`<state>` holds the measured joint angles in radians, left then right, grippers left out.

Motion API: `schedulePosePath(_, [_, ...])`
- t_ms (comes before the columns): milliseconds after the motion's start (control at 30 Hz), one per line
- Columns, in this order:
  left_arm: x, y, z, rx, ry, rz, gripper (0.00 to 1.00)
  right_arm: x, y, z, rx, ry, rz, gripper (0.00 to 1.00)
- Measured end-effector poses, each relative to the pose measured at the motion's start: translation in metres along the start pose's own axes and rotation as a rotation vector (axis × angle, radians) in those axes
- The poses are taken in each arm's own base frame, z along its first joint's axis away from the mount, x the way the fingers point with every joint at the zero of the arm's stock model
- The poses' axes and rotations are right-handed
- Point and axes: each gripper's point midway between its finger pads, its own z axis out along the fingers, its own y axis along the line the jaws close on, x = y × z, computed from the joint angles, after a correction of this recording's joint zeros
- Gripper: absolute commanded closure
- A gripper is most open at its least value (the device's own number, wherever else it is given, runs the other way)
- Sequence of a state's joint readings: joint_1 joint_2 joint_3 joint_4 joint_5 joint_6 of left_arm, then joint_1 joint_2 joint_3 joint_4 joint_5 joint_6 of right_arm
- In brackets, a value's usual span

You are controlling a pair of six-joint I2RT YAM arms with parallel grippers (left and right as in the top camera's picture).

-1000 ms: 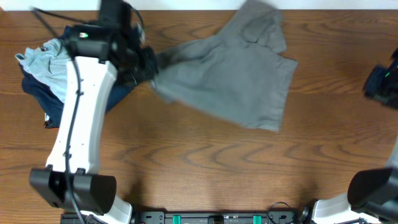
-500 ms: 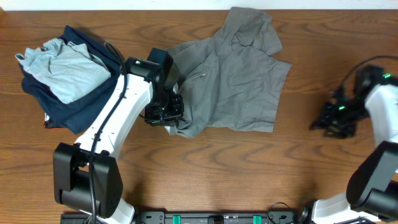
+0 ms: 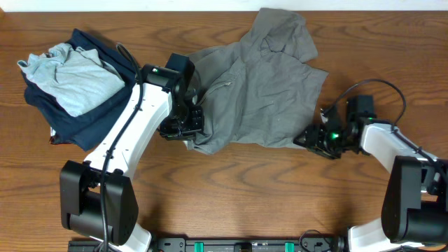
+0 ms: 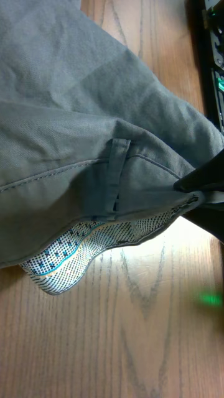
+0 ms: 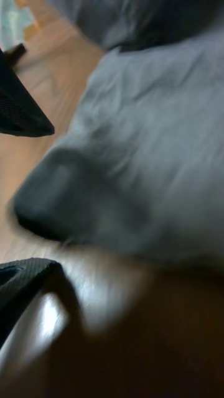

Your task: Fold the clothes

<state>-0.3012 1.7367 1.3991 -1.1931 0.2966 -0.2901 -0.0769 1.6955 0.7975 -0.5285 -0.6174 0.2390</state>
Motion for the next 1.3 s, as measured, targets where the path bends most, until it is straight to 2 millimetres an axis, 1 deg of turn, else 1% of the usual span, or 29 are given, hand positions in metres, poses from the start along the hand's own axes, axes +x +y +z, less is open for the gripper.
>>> schedulePosePath(33, [-0.001,0.0,0.0,0.0,-0.003,0.001,0.94,-0.002,0.004,0.003,-0.008,-0.013,-0.004,0.38])
schedulePosePath(67, [-0.001,0.0,0.0,-0.001,-0.005,0.001,0.94,-0.004,0.006,0.004,-0.013,-0.023,-0.002,0.41])
schedulePosePath(100, [-0.002,0.0,0.0,-0.003,-0.007,0.002,0.94,-0.005,0.01,0.006,-0.013,-0.029,0.0,0.49])
schedulePosePath(167, [-0.002,0.001,0.0,-0.005,-0.01,0.002,0.94,-0.005,0.01,0.01,0.008,-0.038,0.007,0.74])
schedulePosePath(200, [-0.002,0.001,0.0,-0.006,-0.01,0.002,0.94,-0.004,0.008,0.012,0.027,-0.036,0.02,0.92])
schedulePosePath(233, [-0.002,0.001,0.0,-0.005,-0.011,0.002,0.94,-0.001,0.006,0.013,0.044,-0.033,0.03,0.99])
schedulePosePath(367, [-0.002,0.001,0.0,-0.008,-0.011,0.002,0.94,0.007,-0.008,0.014,0.123,-0.018,0.089,0.99])
schedulePosePath(433, [0.0,0.003,0.0,-0.017,-0.004,0.0,0.94,0.009,-0.018,0.007,0.177,-0.009,0.131,0.99])
schedulePosePath(467, [0.001,0.006,0.0,-0.031,0.002,-0.002,0.94,0.009,-0.027,0.0,0.218,-0.005,0.164,0.99])
schedulePosePath(533, [0.006,0.013,-0.001,-0.071,0.019,-0.009,0.94,0.01,-0.051,-0.02,0.325,0.0,0.24,0.99])
schedulePosePath(600, [0.013,0.023,-0.002,-0.119,0.042,-0.016,0.94,0.006,-0.077,-0.05,0.43,-0.013,0.33,0.99])
schedulePosePath(633, [0.015,0.026,-0.002,-0.136,0.048,-0.017,0.94,0.0,-0.089,-0.067,0.475,-0.036,0.363,0.99])
schedulePosePath(700, [0.019,0.028,-0.003,-0.148,0.064,-0.02,0.94,-0.012,-0.101,-0.1,0.525,-0.077,0.405,0.99])
schedulePosePath(733, [0.021,0.027,-0.003,-0.146,0.071,-0.02,0.94,-0.014,-0.101,-0.109,0.53,-0.086,0.412,0.99])
schedulePosePath(767, [0.024,0.025,-0.002,-0.138,0.082,-0.018,0.94,-0.015,-0.1,-0.122,0.538,-0.096,0.419,0.99])
schedulePosePath(800, [0.028,0.022,-0.002,-0.133,0.097,-0.014,0.94,-0.013,-0.098,-0.132,0.545,-0.101,0.42,0.99])
schedulePosePath(833, [0.031,0.02,-0.002,-0.132,0.11,-0.01,0.94,-0.01,-0.097,-0.14,0.554,-0.104,0.423,0.99])
schedulePosePath(900, [0.042,0.018,-0.002,-0.137,0.148,-0.002,0.94,0.004,-0.096,-0.152,0.585,-0.088,0.437,0.99])
schedulePosePath(1033, [0.06,0.015,-0.003,-0.158,0.209,0.014,0.94,0.025,-0.101,-0.162,0.652,-0.033,0.462,0.99])
schedulePosePath(1233, [0.071,0.017,-0.005,-0.194,0.248,0.027,0.93,0.046,-0.104,-0.169,0.707,0.048,0.484,0.99])
schedulePosePath(1267, [0.073,0.018,-0.006,-0.198,0.255,0.026,0.83,0.051,-0.104,-0.17,0.716,0.065,0.491,0.98])
schedulePosePath(1300, [0.075,0.019,-0.007,-0.204,0.262,0.028,0.44,0.054,-0.104,-0.172,0.73,0.074,0.499,0.95])
